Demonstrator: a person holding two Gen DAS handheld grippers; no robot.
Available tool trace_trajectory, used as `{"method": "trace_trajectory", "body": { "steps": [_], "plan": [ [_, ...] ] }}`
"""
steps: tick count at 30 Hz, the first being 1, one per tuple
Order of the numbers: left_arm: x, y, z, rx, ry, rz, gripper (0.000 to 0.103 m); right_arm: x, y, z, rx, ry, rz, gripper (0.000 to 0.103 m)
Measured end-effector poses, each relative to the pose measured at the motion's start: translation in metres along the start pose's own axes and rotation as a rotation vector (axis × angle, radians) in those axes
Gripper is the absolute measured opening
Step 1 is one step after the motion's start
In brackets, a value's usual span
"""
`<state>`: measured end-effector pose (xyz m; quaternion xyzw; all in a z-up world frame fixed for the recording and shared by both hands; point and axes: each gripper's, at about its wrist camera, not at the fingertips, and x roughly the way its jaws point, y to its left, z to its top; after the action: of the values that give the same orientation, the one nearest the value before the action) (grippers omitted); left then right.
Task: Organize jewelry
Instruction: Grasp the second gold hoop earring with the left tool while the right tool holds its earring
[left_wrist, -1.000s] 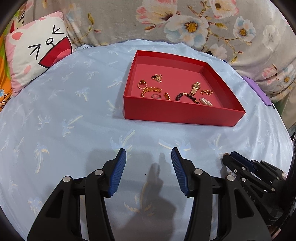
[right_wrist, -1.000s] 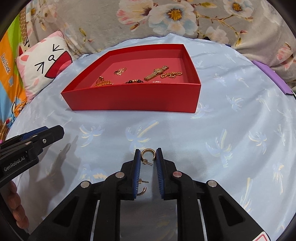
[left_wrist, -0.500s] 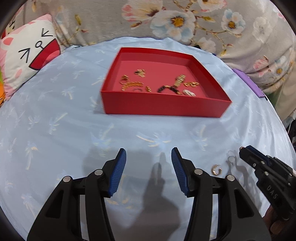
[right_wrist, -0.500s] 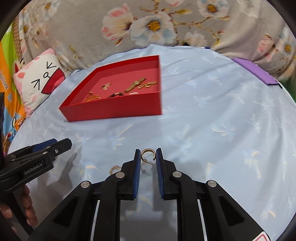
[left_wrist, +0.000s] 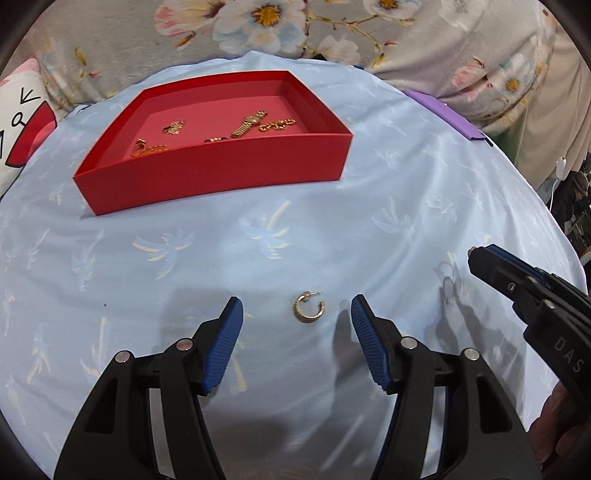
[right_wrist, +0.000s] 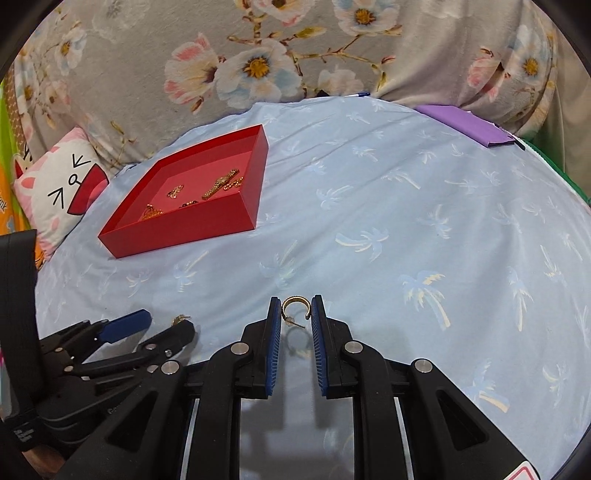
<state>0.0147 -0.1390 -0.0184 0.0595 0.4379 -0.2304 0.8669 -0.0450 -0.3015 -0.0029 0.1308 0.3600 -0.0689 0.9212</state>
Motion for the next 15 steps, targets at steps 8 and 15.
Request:
{"method": "trace_trajectory", "body": {
  "steps": [8,15],
  "plan": [
    [0.0038,-0.0038,-0.0005,0.022,-0.01,0.022,0.056,0.0055,0.0017,-0.0025,0.005,0.014,0.024,0.015],
    [0.0037,-0.0046,0.0004,0.045,-0.017,0.019,0.027,0.005,0.0055,-0.0015,0.004,0.011,0.032,0.015]
  ]
}}
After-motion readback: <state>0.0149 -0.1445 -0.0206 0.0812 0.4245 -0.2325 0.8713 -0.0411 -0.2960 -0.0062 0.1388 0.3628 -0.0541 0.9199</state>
